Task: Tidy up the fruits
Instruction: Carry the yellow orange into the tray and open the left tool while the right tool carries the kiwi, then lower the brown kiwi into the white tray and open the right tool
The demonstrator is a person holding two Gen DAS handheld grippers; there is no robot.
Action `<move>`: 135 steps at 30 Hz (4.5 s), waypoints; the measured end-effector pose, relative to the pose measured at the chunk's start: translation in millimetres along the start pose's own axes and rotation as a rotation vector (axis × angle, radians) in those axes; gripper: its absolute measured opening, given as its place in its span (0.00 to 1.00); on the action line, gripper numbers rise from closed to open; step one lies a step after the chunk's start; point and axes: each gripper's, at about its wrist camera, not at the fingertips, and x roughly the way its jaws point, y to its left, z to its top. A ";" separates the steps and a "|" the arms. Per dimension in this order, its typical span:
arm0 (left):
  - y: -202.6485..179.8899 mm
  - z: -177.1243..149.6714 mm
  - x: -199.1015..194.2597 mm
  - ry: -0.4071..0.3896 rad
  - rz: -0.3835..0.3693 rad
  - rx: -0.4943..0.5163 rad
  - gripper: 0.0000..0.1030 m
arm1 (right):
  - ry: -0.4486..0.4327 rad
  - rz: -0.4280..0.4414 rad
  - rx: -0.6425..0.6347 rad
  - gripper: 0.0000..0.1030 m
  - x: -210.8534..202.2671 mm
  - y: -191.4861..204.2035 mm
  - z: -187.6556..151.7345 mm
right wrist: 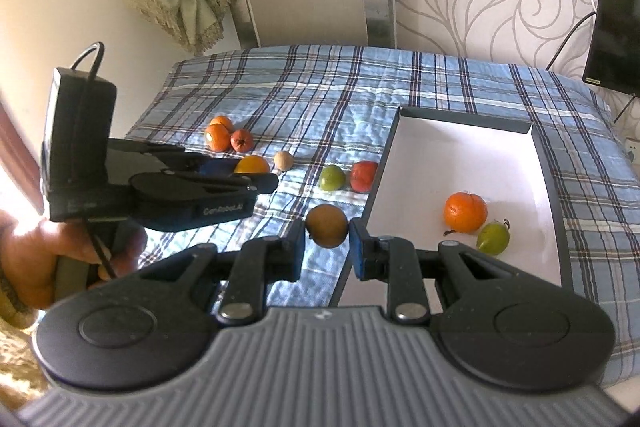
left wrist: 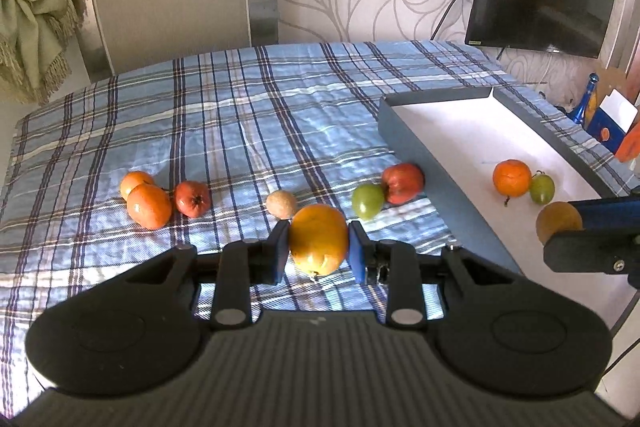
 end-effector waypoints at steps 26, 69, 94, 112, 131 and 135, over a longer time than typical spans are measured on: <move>-77.8 30.6 -11.1 -0.055 -0.098 0.084 0.35 | -0.049 -0.068 0.044 0.26 -38.4 -37.8 -12.6; -146.4 34.2 37.1 0.014 -0.235 0.185 0.35 | -0.051 -0.237 0.137 0.25 -68.4 -59.1 -32.2; -153.8 37.5 33.3 -0.011 -0.262 0.204 0.36 | -0.031 -0.255 0.147 0.25 -66.6 -67.5 -35.0; -121.3 17.1 -15.9 -0.038 -0.206 0.155 0.37 | 0.020 -0.174 0.097 0.26 -28.6 -83.6 -31.2; -89.9 3.0 -28.1 -0.021 -0.111 0.080 0.43 | 0.136 -0.158 0.058 0.27 24.5 -91.0 -35.3; -83.7 2.9 -27.7 -0.016 -0.100 0.067 0.43 | 0.139 -0.171 0.074 0.27 28.6 -94.0 -34.9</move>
